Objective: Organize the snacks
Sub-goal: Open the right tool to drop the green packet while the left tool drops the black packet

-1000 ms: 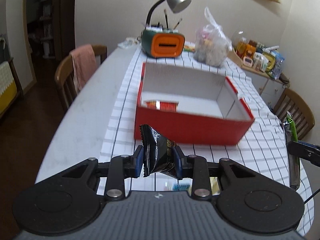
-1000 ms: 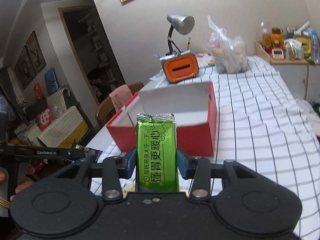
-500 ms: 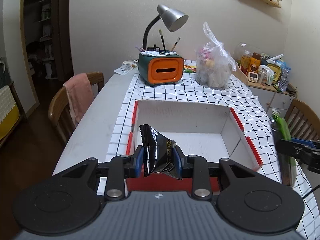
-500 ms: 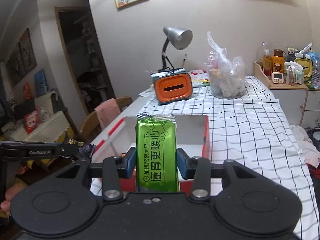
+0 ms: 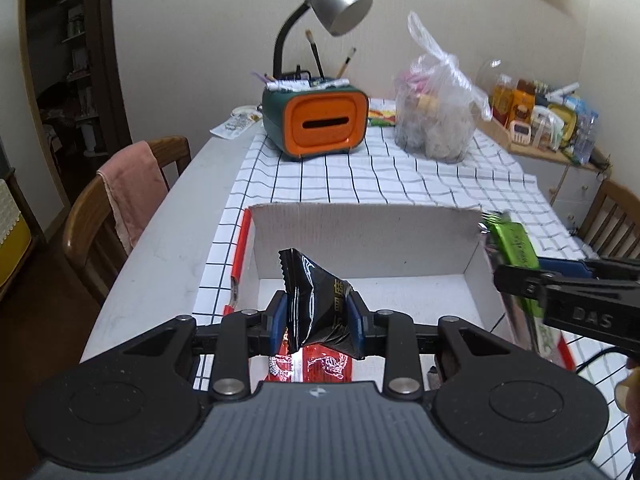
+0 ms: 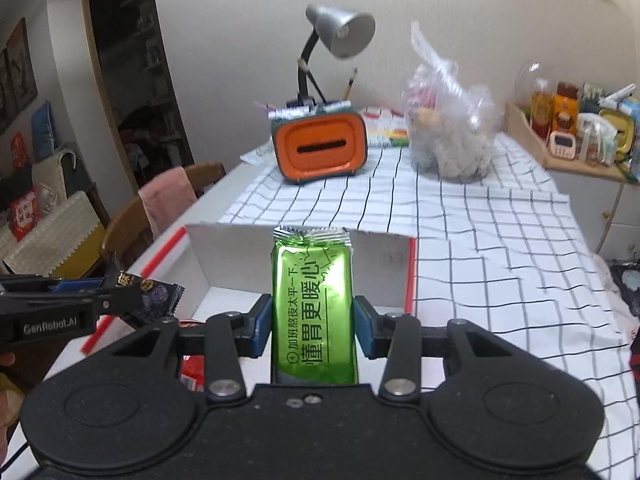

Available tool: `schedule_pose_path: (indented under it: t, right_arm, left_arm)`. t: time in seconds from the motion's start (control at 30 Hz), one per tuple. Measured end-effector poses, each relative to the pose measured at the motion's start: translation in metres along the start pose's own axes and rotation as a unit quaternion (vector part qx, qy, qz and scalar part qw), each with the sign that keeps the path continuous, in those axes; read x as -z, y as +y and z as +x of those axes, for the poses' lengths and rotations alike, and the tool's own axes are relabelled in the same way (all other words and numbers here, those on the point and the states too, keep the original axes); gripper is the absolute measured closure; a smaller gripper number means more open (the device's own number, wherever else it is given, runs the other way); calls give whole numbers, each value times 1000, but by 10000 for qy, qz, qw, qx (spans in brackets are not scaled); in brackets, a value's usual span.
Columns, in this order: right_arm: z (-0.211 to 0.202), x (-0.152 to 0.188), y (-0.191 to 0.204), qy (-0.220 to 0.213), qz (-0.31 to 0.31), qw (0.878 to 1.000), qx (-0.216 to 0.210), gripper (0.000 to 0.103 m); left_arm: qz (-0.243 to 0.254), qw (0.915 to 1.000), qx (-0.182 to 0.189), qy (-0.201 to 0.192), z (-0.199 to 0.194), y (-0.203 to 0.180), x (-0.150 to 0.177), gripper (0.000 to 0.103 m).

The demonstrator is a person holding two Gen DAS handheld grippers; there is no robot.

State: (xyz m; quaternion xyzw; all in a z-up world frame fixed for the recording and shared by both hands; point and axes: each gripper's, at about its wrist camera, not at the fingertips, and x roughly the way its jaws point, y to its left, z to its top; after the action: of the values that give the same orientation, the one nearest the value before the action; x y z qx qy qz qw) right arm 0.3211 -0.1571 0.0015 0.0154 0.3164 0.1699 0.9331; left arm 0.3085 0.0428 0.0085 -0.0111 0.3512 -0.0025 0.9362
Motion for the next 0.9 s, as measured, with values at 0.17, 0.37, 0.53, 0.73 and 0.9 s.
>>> schedule_pose_path:
  t: [0.17,0.37,0.53,0.73,0.9]
  right_arm:
    - [36,1,3,328,-46,9994,77,62]
    - [62,7,8,630,-94,9979,66,62]
    - [67,9,9,733,-89,9973,23,61]
    - [60,10,9,722,-89,9973,-67,61]
    - [44,12,8,638,-56,9978,-188,61]
  left_arm:
    - [198,9996,-84,195,24,-7,2,72]
    - [391,9981,-154,444,47,-14,8,72]
    - [394,9974,-188,577,57,-16,14,72]
    - [409,9969,-118,667,55,-16,21,71]
    - [309,9980,-65,543,43,-13,22,48]
